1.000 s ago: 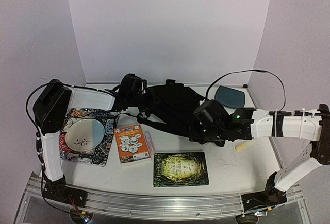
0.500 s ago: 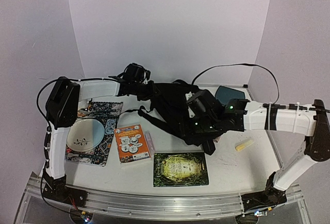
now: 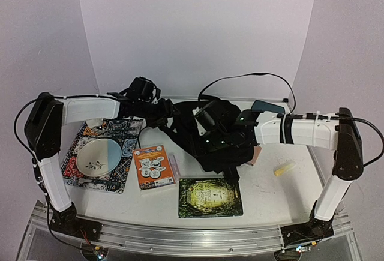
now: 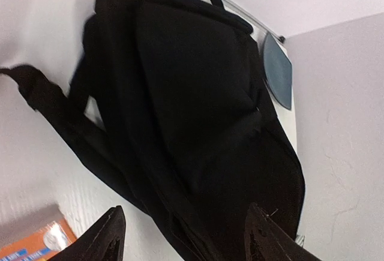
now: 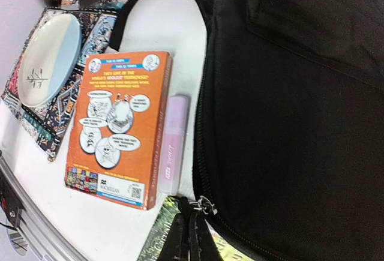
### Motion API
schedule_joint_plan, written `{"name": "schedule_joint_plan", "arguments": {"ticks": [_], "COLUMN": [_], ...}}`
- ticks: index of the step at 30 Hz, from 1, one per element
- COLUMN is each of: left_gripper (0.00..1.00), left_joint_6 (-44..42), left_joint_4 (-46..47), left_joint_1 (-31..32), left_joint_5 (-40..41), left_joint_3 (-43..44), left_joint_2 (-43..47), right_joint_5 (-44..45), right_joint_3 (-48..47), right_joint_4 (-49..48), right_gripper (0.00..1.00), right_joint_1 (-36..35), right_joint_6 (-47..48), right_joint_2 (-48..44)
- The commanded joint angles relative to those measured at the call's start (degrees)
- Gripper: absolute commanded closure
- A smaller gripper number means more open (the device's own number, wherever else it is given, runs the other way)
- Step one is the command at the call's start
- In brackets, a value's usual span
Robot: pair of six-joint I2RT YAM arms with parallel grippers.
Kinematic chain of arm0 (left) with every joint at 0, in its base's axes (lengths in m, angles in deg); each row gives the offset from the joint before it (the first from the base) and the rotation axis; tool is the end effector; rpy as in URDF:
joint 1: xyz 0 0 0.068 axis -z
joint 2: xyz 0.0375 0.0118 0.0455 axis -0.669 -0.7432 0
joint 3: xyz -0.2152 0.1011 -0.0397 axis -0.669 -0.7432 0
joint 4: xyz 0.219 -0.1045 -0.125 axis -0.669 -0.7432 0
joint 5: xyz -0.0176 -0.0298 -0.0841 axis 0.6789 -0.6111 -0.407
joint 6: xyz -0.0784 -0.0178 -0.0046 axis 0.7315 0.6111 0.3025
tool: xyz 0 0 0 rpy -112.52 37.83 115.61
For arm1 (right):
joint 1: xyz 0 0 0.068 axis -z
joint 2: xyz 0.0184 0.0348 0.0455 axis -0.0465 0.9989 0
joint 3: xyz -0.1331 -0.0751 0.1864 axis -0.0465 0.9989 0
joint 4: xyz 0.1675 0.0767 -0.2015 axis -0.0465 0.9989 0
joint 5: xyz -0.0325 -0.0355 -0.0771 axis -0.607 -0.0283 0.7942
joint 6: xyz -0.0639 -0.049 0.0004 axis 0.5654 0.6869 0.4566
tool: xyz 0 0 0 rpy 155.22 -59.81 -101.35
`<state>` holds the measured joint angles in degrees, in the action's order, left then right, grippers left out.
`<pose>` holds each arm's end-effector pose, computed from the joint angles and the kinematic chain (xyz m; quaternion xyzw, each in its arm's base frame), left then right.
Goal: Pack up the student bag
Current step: Hold the largest pocket of the student bag, then unzip the largest pocket of the student bag.
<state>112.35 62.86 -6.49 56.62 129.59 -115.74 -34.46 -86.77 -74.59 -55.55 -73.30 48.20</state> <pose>0.3577 -0.2760 0.1843 -0.0353 0.8904 -0.3728 0.2589 0.2451 0.3797 0.2182 -0.1603 0.8475 0.3231 0.3895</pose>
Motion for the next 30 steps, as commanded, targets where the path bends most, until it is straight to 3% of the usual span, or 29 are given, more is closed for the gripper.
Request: {"name": "schedule_joint_plan", "arguments": {"ticks": [1,7,12,13,17,18,30], "left_gripper": [0.31,0.39,0.49,0.55,0.94,0.99,1.0], "left_joint_6": [6.28,12.43,13.54,13.46,12.27,11.95,3.85], "left_joint_4": [5.27,12.7,15.18,15.31,15.38,15.33,12.74], "left_joint_1": [4.55,7.61,9.03,9.22,9.18,9.04,2.69], "left_joint_5": [-1.46,-2.01,-4.26,-4.29,-2.34,-1.86,0.88], "left_joint_3": [-6.51,-12.06,-11.22,-10.84,-10.85,-10.89,-9.29], "left_joint_2": [4.71,4.12,2.87,2.76,3.18,3.31,3.68], "right_joint_5": [-0.2,-0.41,-0.22,-0.15,0.54,0.83,3.27], "right_joint_3": [-3.19,-3.29,-2.72,-2.58,-1.0,-0.39,7.61], "right_joint_4": [0.05,-0.13,-0.32,-0.32,-0.32,-0.26,5.37], "right_gripper": [1.0,1.0,1.0,1.0,1.0,1.0,1.0], "right_joint_1": [-0.23,-0.19,-0.23,-0.22,-0.17,-0.15,0.37], "right_joint_6": [1.9,2.58,2.94,3.08,3.83,4.17,5.64], "right_joint_2": [0.34,0.68,0.43,0.31,-1.13,-1.7,-10.18]}}
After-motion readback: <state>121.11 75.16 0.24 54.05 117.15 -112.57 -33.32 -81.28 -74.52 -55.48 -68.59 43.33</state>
